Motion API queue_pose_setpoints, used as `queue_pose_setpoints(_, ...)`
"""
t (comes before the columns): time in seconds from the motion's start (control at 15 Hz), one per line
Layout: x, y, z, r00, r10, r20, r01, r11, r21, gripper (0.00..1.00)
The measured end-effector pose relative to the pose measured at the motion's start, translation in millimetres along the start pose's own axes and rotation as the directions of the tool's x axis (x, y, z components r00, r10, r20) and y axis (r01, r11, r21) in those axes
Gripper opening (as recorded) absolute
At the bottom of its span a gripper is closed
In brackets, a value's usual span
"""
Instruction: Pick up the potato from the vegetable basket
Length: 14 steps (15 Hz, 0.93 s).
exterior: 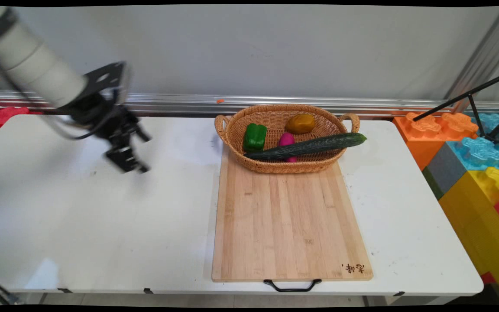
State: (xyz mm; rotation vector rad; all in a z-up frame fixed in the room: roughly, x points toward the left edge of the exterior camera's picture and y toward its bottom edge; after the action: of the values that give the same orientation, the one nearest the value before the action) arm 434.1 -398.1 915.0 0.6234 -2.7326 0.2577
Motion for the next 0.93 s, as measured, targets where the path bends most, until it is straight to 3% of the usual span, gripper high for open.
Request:
queue_pose_setpoints(0.33,99,-21,22,0.992,-0.037,-0.118,0.046,0.996,0.076,1.00)
queue_pose_setpoints(0.93,213,-61,88,0.961,-0.084,-0.263,0.138,0.971,0.194,1.00)
